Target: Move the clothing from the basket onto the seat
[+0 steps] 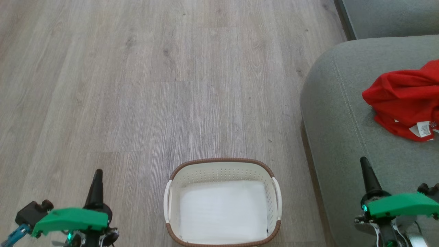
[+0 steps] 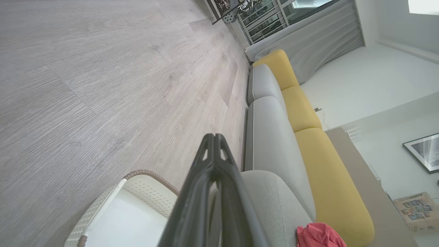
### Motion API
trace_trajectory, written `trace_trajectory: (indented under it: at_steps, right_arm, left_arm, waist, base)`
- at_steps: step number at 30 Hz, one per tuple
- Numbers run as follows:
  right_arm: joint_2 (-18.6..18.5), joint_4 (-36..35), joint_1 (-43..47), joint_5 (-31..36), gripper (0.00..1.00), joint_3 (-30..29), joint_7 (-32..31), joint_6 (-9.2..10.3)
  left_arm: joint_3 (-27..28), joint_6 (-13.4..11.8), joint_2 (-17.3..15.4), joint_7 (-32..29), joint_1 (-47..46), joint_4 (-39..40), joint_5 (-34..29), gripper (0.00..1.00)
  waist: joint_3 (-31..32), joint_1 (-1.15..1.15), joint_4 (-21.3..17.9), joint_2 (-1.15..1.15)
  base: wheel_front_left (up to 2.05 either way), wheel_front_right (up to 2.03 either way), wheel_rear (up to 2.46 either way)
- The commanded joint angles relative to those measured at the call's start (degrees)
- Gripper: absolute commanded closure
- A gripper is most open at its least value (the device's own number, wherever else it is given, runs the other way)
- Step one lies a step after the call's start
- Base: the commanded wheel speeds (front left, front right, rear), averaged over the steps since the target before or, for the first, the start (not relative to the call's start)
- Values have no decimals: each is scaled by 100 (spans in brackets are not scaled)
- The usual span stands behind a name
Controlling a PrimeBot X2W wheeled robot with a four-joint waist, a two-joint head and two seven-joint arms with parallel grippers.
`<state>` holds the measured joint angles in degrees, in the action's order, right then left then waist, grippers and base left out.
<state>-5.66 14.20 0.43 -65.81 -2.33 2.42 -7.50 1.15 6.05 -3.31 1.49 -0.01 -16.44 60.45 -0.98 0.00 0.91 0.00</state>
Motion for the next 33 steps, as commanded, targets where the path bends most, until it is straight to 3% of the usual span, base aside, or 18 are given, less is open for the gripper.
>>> trace_trajectory:
  at_steps: [1,33]
  right_arm:
    - [-14,-163,-287,-145,100,12,-51,0]
    - [148,-62,-549,-1981,100,-232,-601,1]
  left_arm:
    - [202,42,-21,-40,-334,214,155,100]
    - [444,115,25,-584,-538,231,2314,100]
  waist:
    - [2,0,-2,0]
    - [58,0,-66,0]
  base:
    - [0,0,0]
    - [0,0,0]
